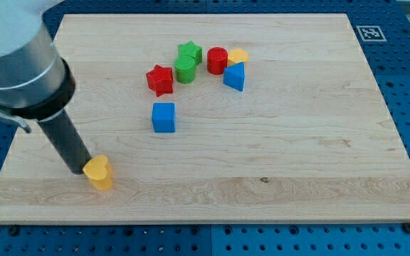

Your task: Nudge red star along with the green circle right a bit

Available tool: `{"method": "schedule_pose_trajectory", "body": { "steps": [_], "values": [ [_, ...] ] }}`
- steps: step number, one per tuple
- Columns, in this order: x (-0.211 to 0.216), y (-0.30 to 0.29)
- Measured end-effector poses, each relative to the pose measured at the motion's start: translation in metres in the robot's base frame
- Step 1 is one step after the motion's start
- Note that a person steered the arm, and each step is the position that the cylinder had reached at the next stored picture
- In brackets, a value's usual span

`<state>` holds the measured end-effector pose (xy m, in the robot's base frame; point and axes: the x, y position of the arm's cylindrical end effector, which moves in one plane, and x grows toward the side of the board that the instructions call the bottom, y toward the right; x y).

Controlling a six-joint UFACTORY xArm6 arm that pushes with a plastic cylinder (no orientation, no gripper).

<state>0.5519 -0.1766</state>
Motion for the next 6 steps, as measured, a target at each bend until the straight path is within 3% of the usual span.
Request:
{"method": "schedule_pose_trajectory", "body": {
  "steps": [1,3,6],
  "values": [
    [-0.008,-0.009],
    [-0.079,-0.025],
    [-0.134,0.011]
  ]
}}
